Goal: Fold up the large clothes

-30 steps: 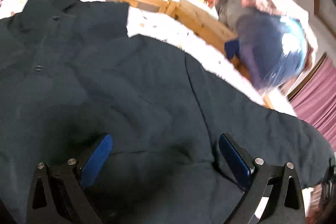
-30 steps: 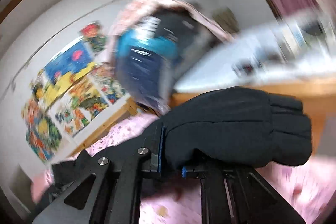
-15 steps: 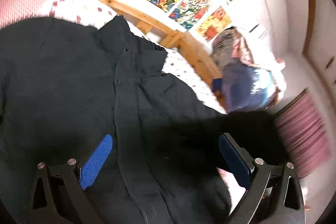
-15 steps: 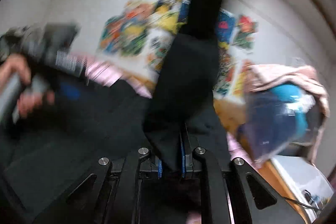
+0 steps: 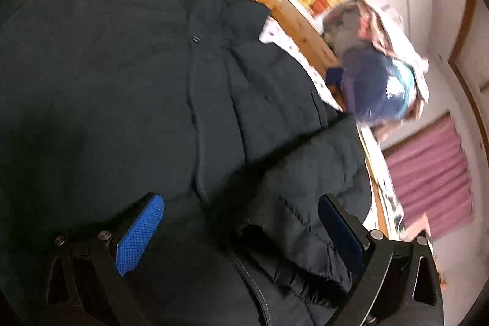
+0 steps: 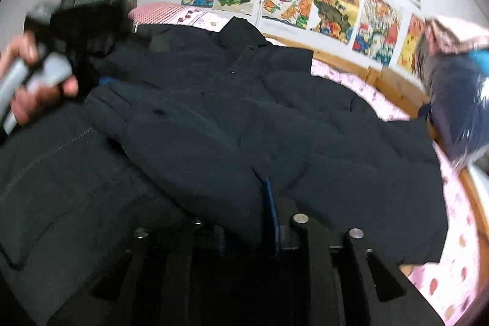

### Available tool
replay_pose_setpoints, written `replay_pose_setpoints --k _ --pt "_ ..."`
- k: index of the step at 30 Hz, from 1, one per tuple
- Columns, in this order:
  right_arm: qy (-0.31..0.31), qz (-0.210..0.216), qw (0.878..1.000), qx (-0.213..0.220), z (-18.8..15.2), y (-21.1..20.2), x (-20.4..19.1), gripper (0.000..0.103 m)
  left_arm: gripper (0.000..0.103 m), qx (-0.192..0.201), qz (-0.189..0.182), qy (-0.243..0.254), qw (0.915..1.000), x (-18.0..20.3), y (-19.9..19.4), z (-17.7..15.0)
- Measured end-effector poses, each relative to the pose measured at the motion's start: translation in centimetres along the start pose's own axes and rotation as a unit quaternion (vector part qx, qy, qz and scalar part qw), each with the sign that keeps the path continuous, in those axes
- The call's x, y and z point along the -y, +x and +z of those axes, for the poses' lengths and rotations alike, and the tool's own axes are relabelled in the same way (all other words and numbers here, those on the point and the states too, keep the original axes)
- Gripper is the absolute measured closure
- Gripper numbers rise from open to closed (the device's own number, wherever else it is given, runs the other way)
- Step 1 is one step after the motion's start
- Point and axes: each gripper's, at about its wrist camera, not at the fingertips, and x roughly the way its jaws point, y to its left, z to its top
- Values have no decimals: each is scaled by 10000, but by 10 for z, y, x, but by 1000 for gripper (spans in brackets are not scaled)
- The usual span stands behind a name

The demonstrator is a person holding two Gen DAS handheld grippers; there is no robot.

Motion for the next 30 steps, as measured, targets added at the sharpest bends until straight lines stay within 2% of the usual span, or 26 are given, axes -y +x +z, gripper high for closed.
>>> replay_pose_setpoints --k 1,2,4,5,6,7,9,13,14,15,20,25,28,30 --pt "130 73 9999 -10 -7 -2 2 71 26 -74 -44 63 9999 1 3 -1" --pt "250 121 9996 -7 -15 -5 3 66 41 -172 -62 104 9998 3 8 -1" --pt "420 176 9989 55 -28 -13 5 61 44 -201 30 182 9996 4 10 -2" --pt "488 207 9986 90 -36 -15 7 58 52 -210 17 210 9996 6 10 -2" --pt "560 223 9981 122 -41 -15 9 56 65 -213 -11 246 9995 8 9 -2" --pt "601 227 9978 134 -41 -12 12 54 70 -197 3 286 9994 9 8 -1" --pt "669 203 9975 124 -39 -6 18 51 89 -58 181 474 9987 20 1 -1" --pt "832 163 9963 157 -34 -5 26 44 90 282 814 1029 9910 49 -16 -2" --pt "861 166 9960 179 -30 -3 29 41 97 398 961 1220 9871 58 -22 -1" --pt "892 177 9956 233 -33 -11 29 39 97 586 1169 1458 9806 71 -30 0" --pt "1019 25 9925 674 -24 -33 45 25 97 1283 1598 1986 9584 103 -72 13" --pt "1200 -310 9880 920 -8 -43 66 24 97 1773 2276 2146 9331 97 -113 29" --pt "1320 -513 9861 867 7 -29 79 24 97 1965 2653 1934 9239 75 -132 40" --pt "1395 -487 9856 826 18 -18 86 24 97 2007 2865 1773 9199 59 -138 47"
